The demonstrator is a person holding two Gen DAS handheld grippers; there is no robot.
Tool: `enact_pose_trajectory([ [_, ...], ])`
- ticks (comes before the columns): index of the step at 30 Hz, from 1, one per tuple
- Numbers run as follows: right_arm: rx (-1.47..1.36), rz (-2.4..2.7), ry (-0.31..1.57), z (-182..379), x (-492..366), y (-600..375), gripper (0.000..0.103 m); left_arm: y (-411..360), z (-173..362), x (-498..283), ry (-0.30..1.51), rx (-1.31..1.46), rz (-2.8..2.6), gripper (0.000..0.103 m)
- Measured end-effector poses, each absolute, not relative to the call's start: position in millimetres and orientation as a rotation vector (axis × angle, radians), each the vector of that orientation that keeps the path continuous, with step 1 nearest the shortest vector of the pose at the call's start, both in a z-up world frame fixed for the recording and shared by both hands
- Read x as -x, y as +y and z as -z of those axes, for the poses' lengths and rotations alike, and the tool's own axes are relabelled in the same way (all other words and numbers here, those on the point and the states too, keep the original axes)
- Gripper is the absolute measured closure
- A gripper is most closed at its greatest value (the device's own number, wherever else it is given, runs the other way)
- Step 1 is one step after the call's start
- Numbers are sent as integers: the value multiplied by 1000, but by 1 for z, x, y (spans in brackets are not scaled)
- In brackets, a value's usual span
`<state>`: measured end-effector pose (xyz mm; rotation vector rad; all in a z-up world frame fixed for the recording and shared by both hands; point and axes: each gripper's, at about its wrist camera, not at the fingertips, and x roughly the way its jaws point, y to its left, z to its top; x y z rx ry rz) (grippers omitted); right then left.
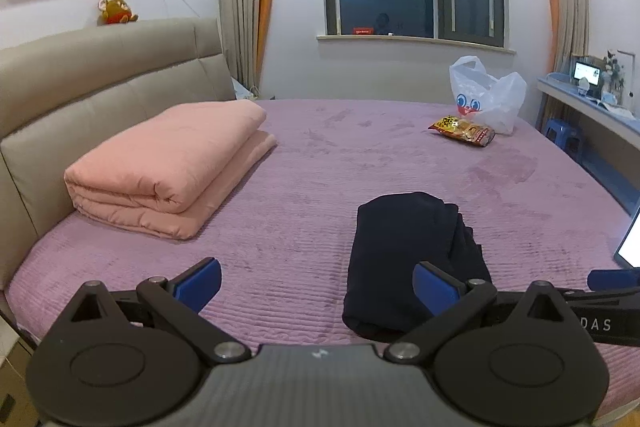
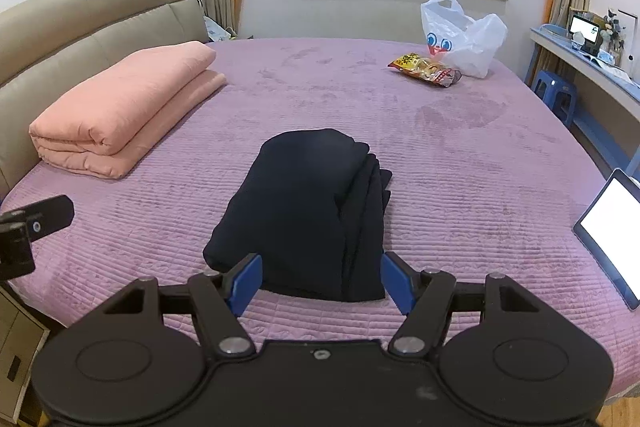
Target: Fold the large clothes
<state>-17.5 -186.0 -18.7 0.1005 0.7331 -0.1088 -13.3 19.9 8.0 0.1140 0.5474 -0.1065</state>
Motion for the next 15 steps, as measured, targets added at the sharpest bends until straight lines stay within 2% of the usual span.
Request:
enact_pose_trajectory([
  [15, -103, 102, 749, 22, 18, -185, 25, 24, -10, 20, 520, -102, 122, 0],
])
